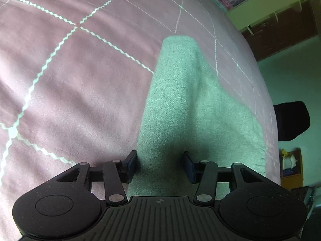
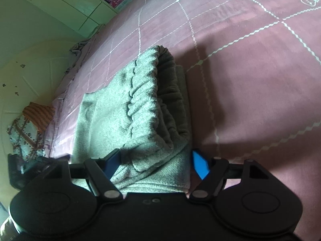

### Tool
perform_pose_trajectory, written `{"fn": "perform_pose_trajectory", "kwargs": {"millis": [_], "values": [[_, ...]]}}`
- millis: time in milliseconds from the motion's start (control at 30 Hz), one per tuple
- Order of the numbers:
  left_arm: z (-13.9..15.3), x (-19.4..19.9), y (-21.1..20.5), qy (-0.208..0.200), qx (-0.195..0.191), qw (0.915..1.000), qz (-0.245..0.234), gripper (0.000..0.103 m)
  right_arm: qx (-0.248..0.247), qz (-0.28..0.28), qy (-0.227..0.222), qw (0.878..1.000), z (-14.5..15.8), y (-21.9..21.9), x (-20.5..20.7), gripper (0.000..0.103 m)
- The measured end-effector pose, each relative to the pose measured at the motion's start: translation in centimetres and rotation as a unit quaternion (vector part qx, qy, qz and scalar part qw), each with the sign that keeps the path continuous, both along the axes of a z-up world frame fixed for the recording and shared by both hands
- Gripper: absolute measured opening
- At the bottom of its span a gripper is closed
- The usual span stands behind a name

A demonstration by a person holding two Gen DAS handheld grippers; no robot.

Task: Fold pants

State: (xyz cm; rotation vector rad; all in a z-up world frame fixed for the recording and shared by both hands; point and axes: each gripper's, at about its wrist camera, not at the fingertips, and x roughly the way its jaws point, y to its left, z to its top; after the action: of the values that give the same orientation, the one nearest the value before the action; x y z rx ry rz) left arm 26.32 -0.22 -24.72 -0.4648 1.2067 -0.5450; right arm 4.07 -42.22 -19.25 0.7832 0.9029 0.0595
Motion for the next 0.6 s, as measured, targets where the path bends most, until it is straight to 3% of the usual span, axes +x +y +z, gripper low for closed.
{"fn": "perform_pose_trajectory", "kwargs": {"millis": [133, 367, 433, 533, 600], "values": [[-0.6, 0.8, -1.1, 0.005, -0.031, 0.9993, -0.021, 0.049, 0.029, 0.003, -0.004, 1.0, -0.9, -0.8, 0.3, 0.074], [0.1, 0.6, -5.2, -0.028, -0.034, 0.9973, -0.058, 0.049, 0.081, -0.011, -0.031, 0.996, -1.8, -0.6, 2.0, 0.055], [0.0, 0.7, -6.1, -0.039, -0.013, 0.9971, -0.065, 0.043, 0.054, 0.015, -0.057, 0.997, -0.5, 0.4, 2.2, 0.054], [0.1, 0.6, -6.6, -0.039, -0.001, 0.9984, -0.041, 0.039, 0.029, 0.019, -0.031, 0.999, -1.4, 0.5, 3.5, 0.053], [1.5, -0.5, -7.2, -0.068, 0.024, 0.9966, -0.039, 0.036, 0.017, 0.011, -0.027, 0.999, -1.4, 1.1, 3.9, 0.052]]}}
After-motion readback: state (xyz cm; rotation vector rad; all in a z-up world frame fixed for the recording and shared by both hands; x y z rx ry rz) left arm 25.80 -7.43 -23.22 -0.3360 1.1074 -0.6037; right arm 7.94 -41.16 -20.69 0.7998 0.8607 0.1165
